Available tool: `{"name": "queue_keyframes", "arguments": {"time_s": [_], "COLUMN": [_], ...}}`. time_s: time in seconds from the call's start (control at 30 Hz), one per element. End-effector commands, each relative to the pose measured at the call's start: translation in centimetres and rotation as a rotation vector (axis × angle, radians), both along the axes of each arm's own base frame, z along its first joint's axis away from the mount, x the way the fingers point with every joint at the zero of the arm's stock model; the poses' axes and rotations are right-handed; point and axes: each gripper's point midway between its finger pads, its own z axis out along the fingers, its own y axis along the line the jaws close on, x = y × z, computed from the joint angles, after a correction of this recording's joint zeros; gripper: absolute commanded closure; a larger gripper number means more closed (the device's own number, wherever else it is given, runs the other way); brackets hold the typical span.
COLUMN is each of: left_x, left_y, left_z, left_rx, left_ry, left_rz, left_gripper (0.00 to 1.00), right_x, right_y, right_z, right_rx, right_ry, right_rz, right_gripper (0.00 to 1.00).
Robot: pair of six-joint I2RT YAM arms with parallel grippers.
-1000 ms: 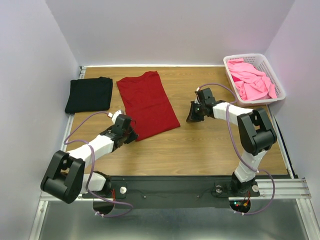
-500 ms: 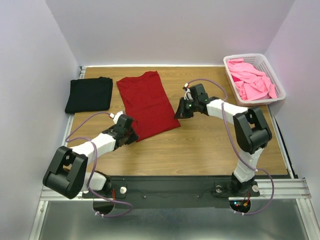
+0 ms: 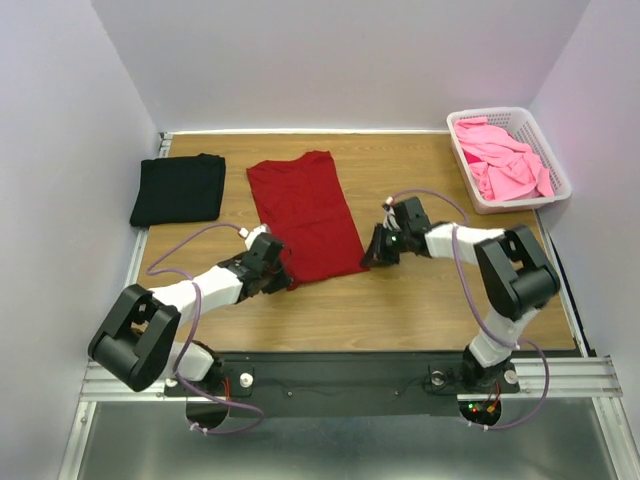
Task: Fold and stack the t-shirts
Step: Fold the tshirt
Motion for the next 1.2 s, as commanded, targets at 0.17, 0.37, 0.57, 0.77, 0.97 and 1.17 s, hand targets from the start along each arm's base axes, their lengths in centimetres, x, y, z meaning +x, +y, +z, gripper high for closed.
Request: {"name": "queue_keyframes", "arguments": {"time_s": [0.17, 0.37, 0.57, 0.77, 0.97, 1.17], "left_x": [-5.8, -7.0, -6.4, -5.2, -6.7, -8.2], "left_y": [-1.2, -0.1, -0.1, 0.5, -1.7, -3.3], "left_z": [-2.1, -1.4, 1.0, 4.6, 4.2, 2.5], "left_rx": [-0.014, -0.008, -0.02, -0.011, -0.013, 0.05], "left_ry": [0.149, 0.151, 0.099, 0.015, 0.05, 0.082], "left_rz": [-0.044, -0.02, -0.012, 0.071, 0.021, 0.014], "left_gripper": [0.77, 0.79, 0.61, 0.37, 0.29, 0.31], "right_x": [-11.2, -12.7, -11.3, -10.2, -10.1, -10.2], "right_y": [-8.7, -9.6, -9.5, -10.7, -12.4, -13.6], "right_z": [-4.9, -3.9, -0.5, 2.2, 3.8, 4.5], "right_rx": [-0.251, -0.226, -0.201, -0.272, -0.326, -0.39], "right_ry": [0.275, 0.262, 0.159, 0.096, 0.034, 0.013], "right_rz": [-0.226, -0.323, -0.312, -0.328, -0.374, -0.374], "right_gripper": [0.86, 0.83, 0.77, 0.52, 0.31, 0.3]}}
